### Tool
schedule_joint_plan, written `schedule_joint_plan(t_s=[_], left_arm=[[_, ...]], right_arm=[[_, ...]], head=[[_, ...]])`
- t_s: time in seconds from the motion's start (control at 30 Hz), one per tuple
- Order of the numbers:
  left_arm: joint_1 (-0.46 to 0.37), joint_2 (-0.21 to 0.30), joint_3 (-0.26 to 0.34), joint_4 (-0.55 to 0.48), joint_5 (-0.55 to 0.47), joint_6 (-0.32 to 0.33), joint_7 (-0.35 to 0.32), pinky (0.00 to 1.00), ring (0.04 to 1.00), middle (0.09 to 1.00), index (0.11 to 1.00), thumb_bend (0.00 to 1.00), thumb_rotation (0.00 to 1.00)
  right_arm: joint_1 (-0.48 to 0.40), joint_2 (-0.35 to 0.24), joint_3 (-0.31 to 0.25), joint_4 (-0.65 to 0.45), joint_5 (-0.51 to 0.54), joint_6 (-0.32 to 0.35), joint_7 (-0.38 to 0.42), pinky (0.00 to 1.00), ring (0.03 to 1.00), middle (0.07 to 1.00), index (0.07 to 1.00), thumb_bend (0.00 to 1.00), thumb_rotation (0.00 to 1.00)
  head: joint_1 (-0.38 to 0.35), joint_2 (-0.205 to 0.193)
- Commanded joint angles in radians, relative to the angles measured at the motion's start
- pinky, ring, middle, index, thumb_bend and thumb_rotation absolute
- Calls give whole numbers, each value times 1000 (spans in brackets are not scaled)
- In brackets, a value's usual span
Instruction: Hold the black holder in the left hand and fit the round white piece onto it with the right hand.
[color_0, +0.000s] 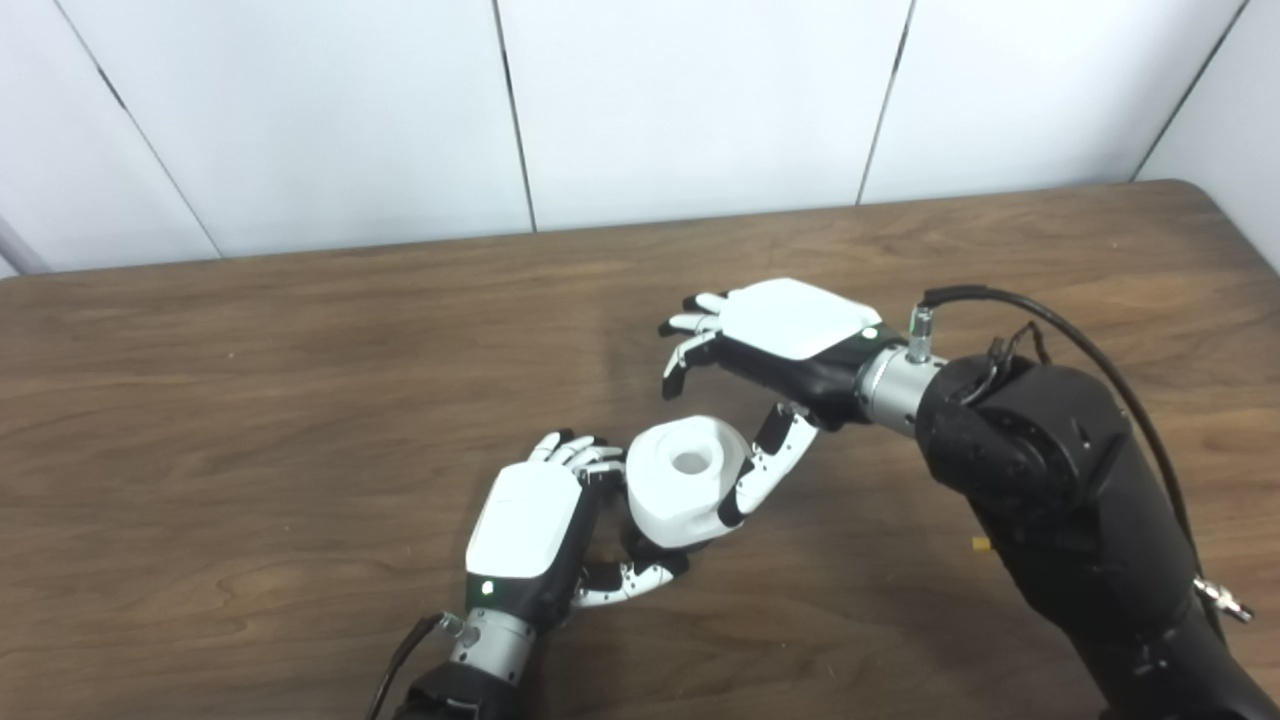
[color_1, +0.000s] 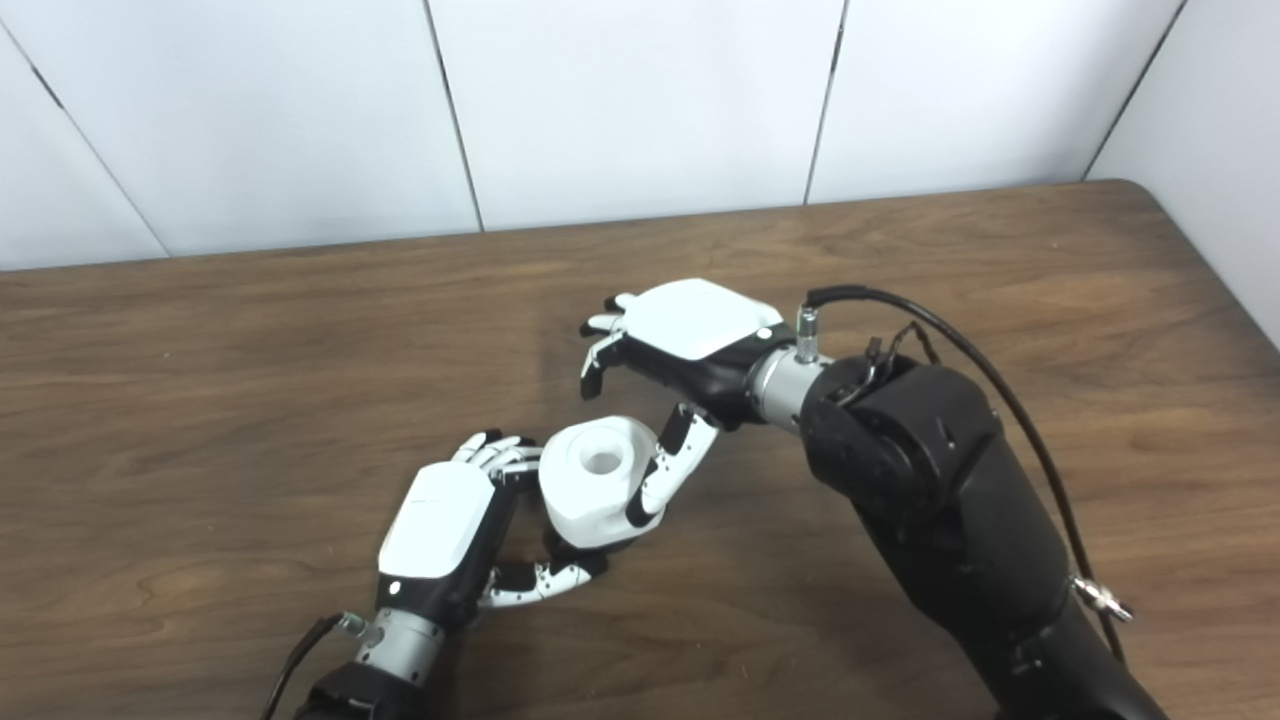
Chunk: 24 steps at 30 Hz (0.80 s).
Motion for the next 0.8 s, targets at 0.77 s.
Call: schedule_joint_plan(t_s=[0.77], left_arm=[[-1,3,15,29,12,7,-30,926,839,742,484,523,50]], right_arm=[[-85,-129,-124,-131,101,128,79,1000,1000,987,753,1000,414]], head=[[4,-4]])
